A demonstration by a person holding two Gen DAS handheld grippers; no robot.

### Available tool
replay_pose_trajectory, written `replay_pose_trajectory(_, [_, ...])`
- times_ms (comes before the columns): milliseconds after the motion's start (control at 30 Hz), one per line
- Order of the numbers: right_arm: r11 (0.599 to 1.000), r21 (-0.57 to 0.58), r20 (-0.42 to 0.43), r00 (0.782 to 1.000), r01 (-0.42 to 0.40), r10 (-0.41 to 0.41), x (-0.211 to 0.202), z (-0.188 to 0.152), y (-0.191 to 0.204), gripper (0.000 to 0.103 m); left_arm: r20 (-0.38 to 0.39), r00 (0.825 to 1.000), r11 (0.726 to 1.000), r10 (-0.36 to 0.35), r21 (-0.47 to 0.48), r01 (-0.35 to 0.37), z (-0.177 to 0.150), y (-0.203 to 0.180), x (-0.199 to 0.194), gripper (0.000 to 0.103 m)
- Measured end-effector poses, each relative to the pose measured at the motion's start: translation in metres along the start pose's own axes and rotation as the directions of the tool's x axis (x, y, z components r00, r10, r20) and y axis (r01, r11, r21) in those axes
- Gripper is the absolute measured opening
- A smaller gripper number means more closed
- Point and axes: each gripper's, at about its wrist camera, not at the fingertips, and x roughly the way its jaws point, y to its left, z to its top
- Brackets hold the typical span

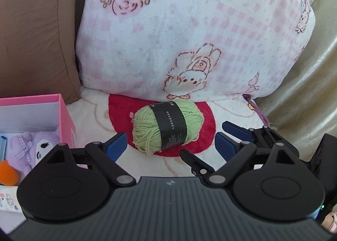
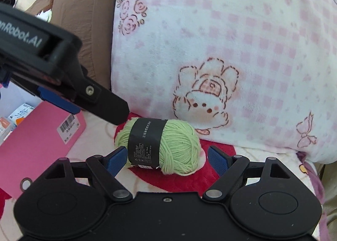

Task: Organize objects
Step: 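Close both grippers on the green yarn ball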

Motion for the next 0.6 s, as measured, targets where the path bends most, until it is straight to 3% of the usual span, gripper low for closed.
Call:
replay_pose_trajectory(500, [0.996,-0.081,0.017,0.999,-0.040,0.042,0.036,-0.002,0.004,0.087,0.060,0.998,0.999,-0.030,-0.035,0.032,-0.002,0.006,0.044,0.085])
replay_pose_trajectory(600, [0.992,-0.126,0.028,0.999,-0.033,0.037,0.039,-0.004,0.009,0.090,0.058,0.998,0.998,-0.029,-0.054,0.032,-0.002,0.009,0.050,0.077])
